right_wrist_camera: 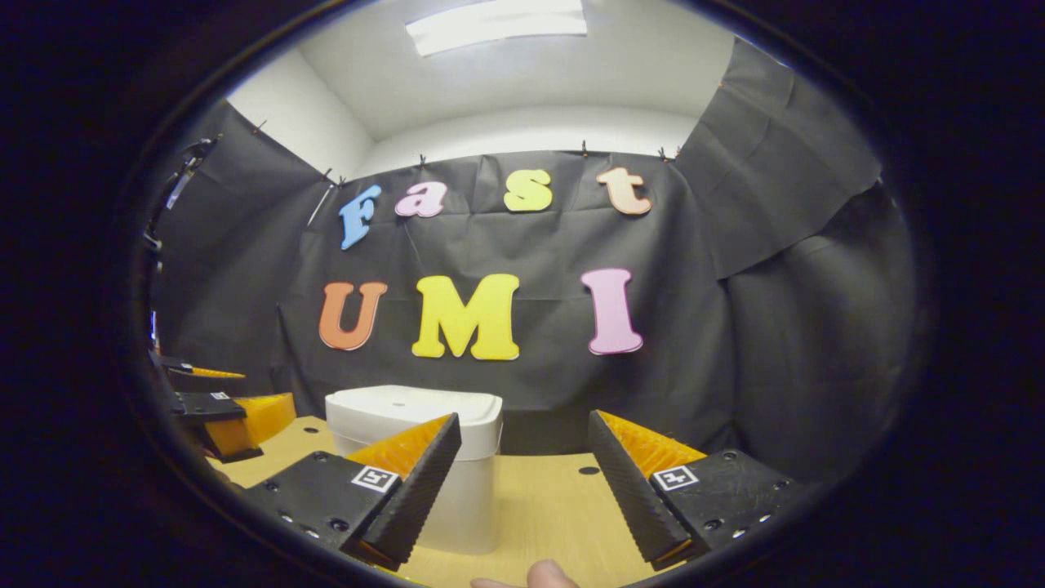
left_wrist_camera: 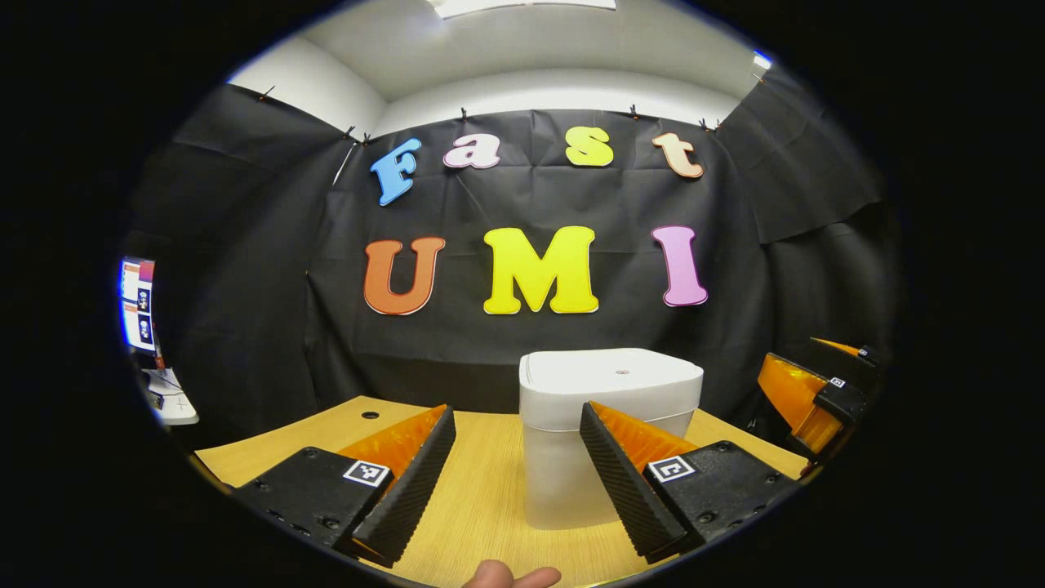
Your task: Press the lid of the desktop garbage bin to open it, pick up the crumpled paper on the desktop and throw it into the bin, then pick up the pop can on the desktop and drop it into the bin, and finally close the garbage bin lid.
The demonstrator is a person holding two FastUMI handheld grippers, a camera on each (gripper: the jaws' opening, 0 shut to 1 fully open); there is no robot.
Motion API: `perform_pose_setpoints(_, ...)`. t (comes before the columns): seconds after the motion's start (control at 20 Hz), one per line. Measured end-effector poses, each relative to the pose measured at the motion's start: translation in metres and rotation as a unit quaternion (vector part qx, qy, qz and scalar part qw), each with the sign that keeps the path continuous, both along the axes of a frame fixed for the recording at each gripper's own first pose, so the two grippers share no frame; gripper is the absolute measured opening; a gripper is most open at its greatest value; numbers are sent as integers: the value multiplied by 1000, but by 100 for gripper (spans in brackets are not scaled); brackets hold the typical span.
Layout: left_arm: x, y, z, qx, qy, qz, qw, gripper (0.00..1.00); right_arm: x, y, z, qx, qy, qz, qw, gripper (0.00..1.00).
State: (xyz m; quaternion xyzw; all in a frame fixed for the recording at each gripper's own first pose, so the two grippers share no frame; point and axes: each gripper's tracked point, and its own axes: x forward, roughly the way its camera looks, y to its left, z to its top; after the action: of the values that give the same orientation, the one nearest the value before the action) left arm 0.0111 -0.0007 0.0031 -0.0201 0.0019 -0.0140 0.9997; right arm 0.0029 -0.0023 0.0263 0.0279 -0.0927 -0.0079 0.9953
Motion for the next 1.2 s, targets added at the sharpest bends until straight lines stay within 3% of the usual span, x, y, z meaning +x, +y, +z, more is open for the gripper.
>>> perform_pose_setpoints(0.2, 1, 1, -1, 5, 0, -2, 1000, 98, -3, -1, 0, 19, -4, 0, 1000, 97)
perform_pose_setpoints(1.2, 4, -3, -3, 8, 5, -3, 1000, 98, -4, 14, -1, 10, -4, 16, 1000, 97)
